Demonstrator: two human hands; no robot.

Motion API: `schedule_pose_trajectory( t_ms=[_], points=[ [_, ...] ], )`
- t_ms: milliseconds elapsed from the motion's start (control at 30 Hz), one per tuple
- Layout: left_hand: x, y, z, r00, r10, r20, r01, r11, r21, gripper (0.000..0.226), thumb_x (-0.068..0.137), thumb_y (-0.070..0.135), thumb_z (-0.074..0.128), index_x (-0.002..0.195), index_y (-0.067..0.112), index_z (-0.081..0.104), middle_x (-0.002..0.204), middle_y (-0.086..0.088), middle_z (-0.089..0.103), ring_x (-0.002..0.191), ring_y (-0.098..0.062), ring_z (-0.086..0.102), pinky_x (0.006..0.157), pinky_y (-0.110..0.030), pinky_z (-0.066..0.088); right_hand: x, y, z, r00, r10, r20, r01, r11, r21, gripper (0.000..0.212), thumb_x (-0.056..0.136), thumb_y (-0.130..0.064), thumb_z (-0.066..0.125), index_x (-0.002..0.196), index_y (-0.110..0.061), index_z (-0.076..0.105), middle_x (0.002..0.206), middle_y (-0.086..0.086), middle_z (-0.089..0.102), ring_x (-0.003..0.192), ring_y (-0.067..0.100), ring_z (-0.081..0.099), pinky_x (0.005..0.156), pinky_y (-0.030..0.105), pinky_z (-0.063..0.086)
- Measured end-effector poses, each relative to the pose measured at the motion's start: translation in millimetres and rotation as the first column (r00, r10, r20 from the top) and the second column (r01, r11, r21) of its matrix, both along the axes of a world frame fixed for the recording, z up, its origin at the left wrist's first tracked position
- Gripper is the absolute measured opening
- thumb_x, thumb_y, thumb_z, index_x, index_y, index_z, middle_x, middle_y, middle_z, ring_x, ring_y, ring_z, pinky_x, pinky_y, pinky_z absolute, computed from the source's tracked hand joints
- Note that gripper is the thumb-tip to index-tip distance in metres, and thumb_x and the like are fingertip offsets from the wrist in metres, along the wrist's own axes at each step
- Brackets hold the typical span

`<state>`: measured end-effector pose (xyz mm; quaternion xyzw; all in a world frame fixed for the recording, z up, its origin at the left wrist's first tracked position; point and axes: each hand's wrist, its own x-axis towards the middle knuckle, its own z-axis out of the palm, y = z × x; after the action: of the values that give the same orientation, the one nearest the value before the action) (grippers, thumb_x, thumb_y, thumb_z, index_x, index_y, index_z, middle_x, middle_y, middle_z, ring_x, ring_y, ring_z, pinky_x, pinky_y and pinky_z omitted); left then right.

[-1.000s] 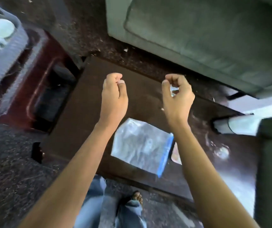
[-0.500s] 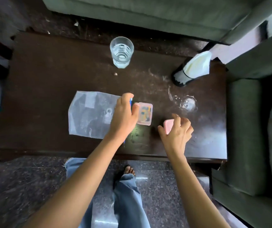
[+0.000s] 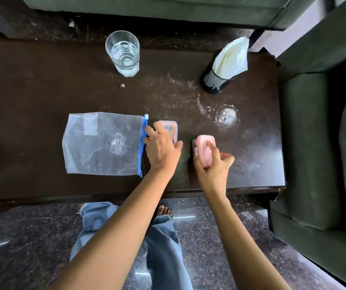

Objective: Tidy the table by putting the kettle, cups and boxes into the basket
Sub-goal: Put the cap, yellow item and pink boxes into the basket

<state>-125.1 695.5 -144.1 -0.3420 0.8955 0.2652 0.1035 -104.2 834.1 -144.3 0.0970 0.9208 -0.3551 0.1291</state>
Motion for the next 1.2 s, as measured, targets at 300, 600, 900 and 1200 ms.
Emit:
schedule_pose_trajectory(
  t_ms=[300,600,900,1200],
  points=[
    [6.7,-15.2,-8.1,0.851,0.521,-0.062,-0.305,0.586,0.750,0.042,0.097,0.031,0.048,0.133,0.013,0.037,0.114,-0.004,0.056,0.098,-0.019,0.061,0.077,-0.036,0.059,-11.0,6.0,-5.4,0.870,-0.361,0.335,0.489,0.708,-0.509,0.020,0.097,-0.023,0.050,0.093,-0.023,0.070,0.097,0.005,0.070,0.093,0.018,0.066,0.079,0.032,0.055],
    [24.0,-13.5,-17.1,0.862,0.491,-0.126,-0.364,0.772,0.521,0.025,0.101,0.017,0.031,0.123,0.015,0.045,0.113,-0.009,0.062,0.082,-0.027,0.070,0.055,-0.043,0.060,-12.6,6.8,-6.6,0.878,-0.444,0.176,0.478,0.803,-0.357,0.022,0.091,-0.029,0.056,0.107,-0.026,0.070,0.102,0.000,0.071,0.087,0.009,0.066,0.088,0.030,0.055],
    [24.4,-2.5,-0.8,0.960,0.276,-0.048,-0.264,0.949,0.172,0.058,0.088,0.048,0.055,0.124,0.005,0.040,0.122,-0.015,0.053,0.102,-0.037,0.058,0.069,-0.038,0.042,0.0,5.4,-16.6,0.987,-0.121,-0.101,0.113,0.990,-0.084,0.040,0.081,-0.014,0.073,0.114,-0.011,0.050,0.114,0.000,0.036,0.105,0.025,0.049,0.086,0.032,0.049],
    [28.3,1.7,17.0,0.966,0.237,-0.101,-0.228,0.969,0.097,0.035,0.097,0.022,0.041,0.129,0.007,0.036,0.125,-0.016,0.046,0.089,-0.038,0.064,0.054,-0.036,0.045,4.6,-10.8,-12.1,0.990,0.108,-0.091,-0.070,0.935,0.348,0.055,0.074,-0.032,0.076,0.118,-0.014,0.048,0.119,0.016,0.041,0.110,0.029,0.029,0.090,0.052,0.034]
  ],
)
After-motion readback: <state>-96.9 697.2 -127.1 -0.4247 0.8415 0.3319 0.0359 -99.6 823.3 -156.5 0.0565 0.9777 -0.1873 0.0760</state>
